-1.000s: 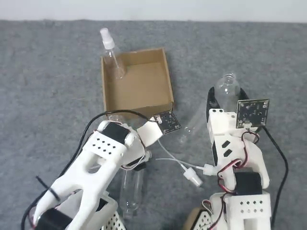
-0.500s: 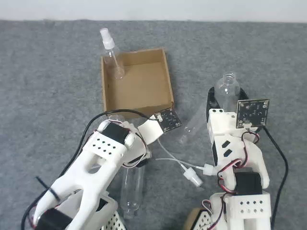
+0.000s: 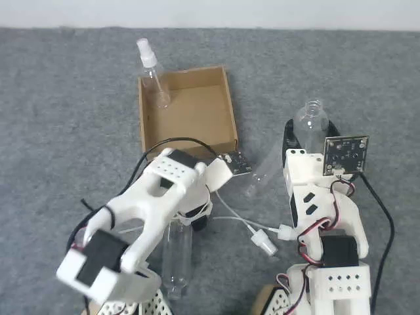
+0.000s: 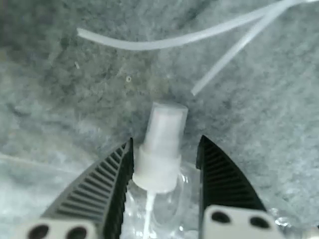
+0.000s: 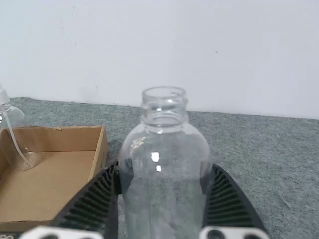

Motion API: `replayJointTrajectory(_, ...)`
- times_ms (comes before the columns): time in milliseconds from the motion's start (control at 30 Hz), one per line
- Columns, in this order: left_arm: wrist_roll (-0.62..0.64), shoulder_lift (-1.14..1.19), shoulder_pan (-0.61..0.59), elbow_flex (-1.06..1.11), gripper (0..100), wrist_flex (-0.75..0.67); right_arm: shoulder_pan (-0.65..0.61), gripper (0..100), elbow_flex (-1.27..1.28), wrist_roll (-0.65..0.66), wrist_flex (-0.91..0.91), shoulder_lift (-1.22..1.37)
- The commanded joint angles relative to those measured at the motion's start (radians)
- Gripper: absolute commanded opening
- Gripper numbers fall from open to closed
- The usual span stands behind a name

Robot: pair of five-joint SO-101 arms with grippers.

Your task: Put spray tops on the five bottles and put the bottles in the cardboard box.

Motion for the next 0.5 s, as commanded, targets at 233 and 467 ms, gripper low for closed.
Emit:
replayJointTrajectory(233, 0.011, 0.081, -0.075, -0.134, 11, -0.017, 0.005, 9.5, -0.015, -0.002, -0.027, -0.028)
replayJointTrajectory(467, 0.017, 0.078, -0.058, -0.134, 2, -0.011, 0.005, 9.5, -0.015, -0.002, -0.027, -0.028)
